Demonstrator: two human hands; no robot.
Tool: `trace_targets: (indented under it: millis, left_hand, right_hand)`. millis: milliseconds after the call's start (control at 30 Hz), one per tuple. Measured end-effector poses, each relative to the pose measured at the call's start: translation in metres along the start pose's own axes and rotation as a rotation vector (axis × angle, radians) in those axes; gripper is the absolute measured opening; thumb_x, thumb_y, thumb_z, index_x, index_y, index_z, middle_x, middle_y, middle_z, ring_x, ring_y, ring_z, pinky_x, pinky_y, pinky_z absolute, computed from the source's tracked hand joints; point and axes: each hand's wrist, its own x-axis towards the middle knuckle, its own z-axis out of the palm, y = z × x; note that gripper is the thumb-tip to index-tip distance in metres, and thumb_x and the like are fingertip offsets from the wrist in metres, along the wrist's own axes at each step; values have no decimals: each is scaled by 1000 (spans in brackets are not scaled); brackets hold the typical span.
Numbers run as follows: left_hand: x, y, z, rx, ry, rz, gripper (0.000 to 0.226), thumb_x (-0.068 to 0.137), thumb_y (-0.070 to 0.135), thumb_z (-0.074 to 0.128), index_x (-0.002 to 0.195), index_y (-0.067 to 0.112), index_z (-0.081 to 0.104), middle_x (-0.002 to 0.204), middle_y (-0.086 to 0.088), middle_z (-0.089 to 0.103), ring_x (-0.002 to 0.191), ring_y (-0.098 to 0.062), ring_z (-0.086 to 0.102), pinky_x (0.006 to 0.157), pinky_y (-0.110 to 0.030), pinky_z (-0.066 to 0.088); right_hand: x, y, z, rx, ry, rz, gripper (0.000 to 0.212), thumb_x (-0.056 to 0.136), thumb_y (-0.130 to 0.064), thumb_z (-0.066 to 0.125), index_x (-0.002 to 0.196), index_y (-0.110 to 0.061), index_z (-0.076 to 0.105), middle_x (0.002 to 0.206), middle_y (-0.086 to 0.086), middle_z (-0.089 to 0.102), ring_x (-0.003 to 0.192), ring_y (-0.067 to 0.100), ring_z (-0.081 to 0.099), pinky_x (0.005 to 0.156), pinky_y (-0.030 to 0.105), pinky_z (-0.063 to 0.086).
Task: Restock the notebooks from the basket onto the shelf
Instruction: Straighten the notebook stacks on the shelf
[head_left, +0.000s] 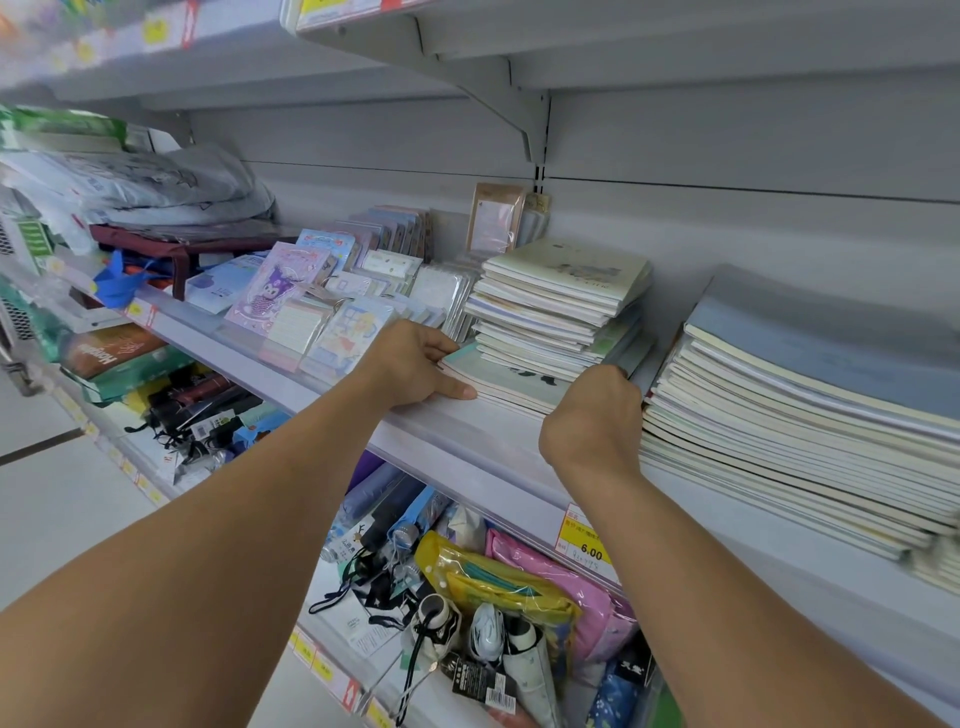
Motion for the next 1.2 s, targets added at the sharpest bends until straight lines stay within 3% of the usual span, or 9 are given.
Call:
trace_targets:
  millis: [133,233,400,500,667,867,967,1067,1200]
  left_hand:
    - [-2,1,0,51,14,21,63,52,22,96,110,15,72,95,8,70,80,5,61,66,-5,44]
    - [-3,9,-3,194,-13,57,61,54,30,94,110,16,73,98,6,71,85,-5,64,73,-14,48]
    - [-4,22,-5,484,3,109,63,57,48,90,109,17,72,93,5,68,89,-14,63,82,-27,51]
    - [-5,23,-4,528,14,125,66,57,52,88,110,17,71,98,1,71,93,-18,63,88,-33,52]
    - [-7,23,-2,552,8,135,63,56,58,86,105,20,73,96,1,71,94,-20,62,87,-35,50]
    - [-10,24,-1,485,16,99,68,57,51,89,114,20,69,107,-2,71,94,-17,61,88,-31,52]
    - [-13,36,-2,360,-71,57,85,57,45,91,131,22,56,119,5,64,97,-13,58,84,-17,44]
    - [-11,52,9,-1,-95,-84,62,59,28,94,109,23,57,98,18,61,92,-1,60,66,-1,45]
    - [-4,58,28,-349,-44,-241,89,65,3,88,138,5,37,118,5,56,113,-11,54,96,-17,42]
  right_hand:
    - [-6,-1,-2,-15,41,-12,36,81,12,61,114,0,58,86,11,52,70,23,48,40,21,21]
    - [-5,-5,-5,-12,8,18,39,80,11,63,117,2,54,101,19,62,75,24,53,50,24,35]
    - [5,-15,-4,-78,8,23,91,80,6,68,149,14,10,141,29,41,120,35,54,83,31,47]
    - [8,-17,-2,-101,41,-18,95,80,8,66,151,11,3,140,27,43,121,36,54,91,36,48]
    - [2,-14,0,-158,93,-91,95,78,14,62,154,4,4,128,22,56,113,36,59,85,39,50]
    - [4,-12,-5,-200,45,-55,59,81,9,64,135,5,41,118,20,62,106,35,63,70,33,44]
    - [21,-22,-9,-150,-127,43,71,78,-13,78,136,8,42,134,26,51,121,34,54,87,31,48]
    - [42,-32,-16,21,-140,100,78,74,-20,83,136,6,43,135,19,53,123,33,53,96,35,50]
    - [51,-26,-13,73,-60,124,66,81,-11,77,136,2,42,133,15,56,118,28,58,80,29,47]
